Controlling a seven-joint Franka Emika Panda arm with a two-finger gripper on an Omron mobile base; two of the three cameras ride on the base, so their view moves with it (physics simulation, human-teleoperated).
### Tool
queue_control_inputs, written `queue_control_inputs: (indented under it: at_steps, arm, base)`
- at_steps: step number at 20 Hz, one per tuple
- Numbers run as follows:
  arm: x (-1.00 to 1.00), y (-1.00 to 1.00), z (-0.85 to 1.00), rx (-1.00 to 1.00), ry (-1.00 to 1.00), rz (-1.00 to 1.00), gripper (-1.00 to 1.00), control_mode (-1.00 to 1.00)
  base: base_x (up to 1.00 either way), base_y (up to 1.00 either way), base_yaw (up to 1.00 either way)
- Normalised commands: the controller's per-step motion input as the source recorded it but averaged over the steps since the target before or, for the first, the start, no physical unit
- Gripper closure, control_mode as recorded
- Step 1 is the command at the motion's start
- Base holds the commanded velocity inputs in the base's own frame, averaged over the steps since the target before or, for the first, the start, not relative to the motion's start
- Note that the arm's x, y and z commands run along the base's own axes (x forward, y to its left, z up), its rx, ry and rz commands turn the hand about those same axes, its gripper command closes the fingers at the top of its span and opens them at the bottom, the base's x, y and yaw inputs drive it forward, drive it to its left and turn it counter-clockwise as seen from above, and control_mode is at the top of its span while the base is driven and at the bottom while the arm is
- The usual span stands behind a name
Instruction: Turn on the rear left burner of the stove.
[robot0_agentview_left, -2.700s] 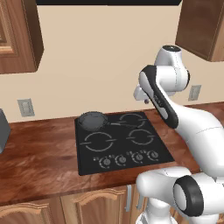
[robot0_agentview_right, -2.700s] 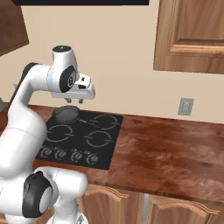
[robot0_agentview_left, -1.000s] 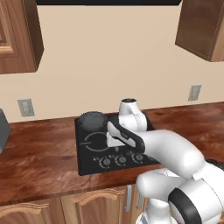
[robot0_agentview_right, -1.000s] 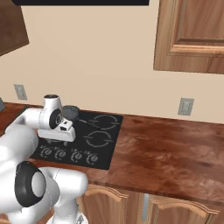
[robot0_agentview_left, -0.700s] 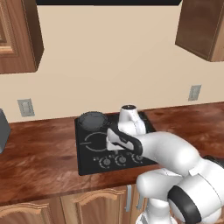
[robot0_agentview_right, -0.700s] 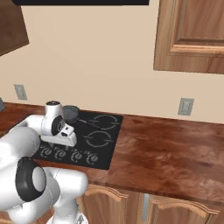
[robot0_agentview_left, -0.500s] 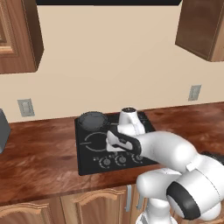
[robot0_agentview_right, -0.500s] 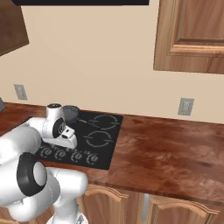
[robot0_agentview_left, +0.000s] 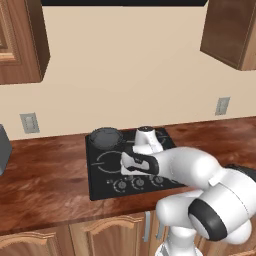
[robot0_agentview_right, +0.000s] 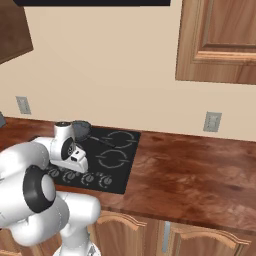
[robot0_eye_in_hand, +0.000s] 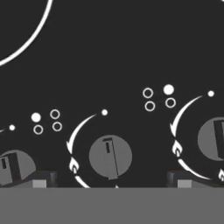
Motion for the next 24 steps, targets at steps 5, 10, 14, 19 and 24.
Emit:
queue_control_inputs:
  at_steps: [5, 10, 14, 19, 24]
  arm:
    - [-0.02, 0.0, -0.14, 0.0, 0.0, -0.02, -1.0, -1.0]
    - [0.0, 0.0, -0.23, 0.0, 0.0, -0.03, -1.0, -1.0]
    - [0.0, 0.0, -0.24, 0.0, 0.01, -0.04, -1.0, -1.0]
    - [0.0, 0.0, -0.09, 0.0, 0.01, -0.02, 1.0, -1.0]
    - [0.0, 0.0, -0.01, 0.0, 0.0, 0.0, 1.0, -1.0]
  base:
    - [0.0, 0.0, 0.0]
    - [0.0, 0.0, 0.0]
    - [0.0, 0.0, 0.0]
    - [0.0, 0.0, 0.0]
    - [0.0, 0.0, 0.0]
